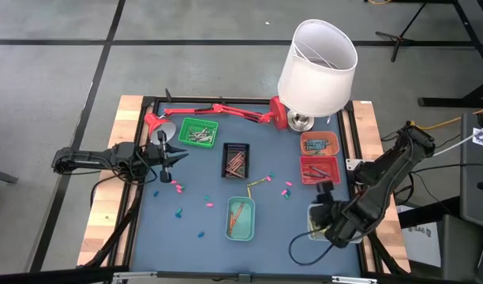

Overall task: Sort crayons
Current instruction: Put the green crayon into the transparent bin

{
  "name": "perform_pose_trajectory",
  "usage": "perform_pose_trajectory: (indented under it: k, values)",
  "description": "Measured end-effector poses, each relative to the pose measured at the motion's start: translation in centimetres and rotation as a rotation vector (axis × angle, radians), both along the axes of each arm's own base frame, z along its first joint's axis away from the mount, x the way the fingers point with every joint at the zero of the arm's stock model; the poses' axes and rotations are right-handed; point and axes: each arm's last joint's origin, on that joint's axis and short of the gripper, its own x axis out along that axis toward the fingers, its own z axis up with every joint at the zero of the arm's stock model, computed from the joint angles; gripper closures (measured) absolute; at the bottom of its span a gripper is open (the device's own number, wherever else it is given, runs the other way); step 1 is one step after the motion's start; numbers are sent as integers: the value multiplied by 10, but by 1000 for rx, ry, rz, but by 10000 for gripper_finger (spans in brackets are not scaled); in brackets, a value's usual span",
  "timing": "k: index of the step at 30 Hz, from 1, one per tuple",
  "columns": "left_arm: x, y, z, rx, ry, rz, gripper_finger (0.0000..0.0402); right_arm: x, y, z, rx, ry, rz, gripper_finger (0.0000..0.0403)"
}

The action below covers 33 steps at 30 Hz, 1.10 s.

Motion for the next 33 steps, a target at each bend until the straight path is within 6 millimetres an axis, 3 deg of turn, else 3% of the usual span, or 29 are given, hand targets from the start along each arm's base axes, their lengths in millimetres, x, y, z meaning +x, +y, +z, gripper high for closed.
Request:
perform_pose_trajectory:
  k: [7, 16, 25, 33]
  values:
    - [0, 0, 0, 0, 0, 0, 349, 34, -9, 12, 47, -159, 17, 237]
    - [0, 0, 0, 0, 0, 0, 349, 74, -41, 15, 67, -242, 46, 237]
    - [0, 0, 0, 0, 0, 0, 349, 106, -86, -14, 239, -283, 97, 237]
    - [0, 0, 0, 0, 1, 0, 349, 113, -133, -49, 275, -339, -40, 237]
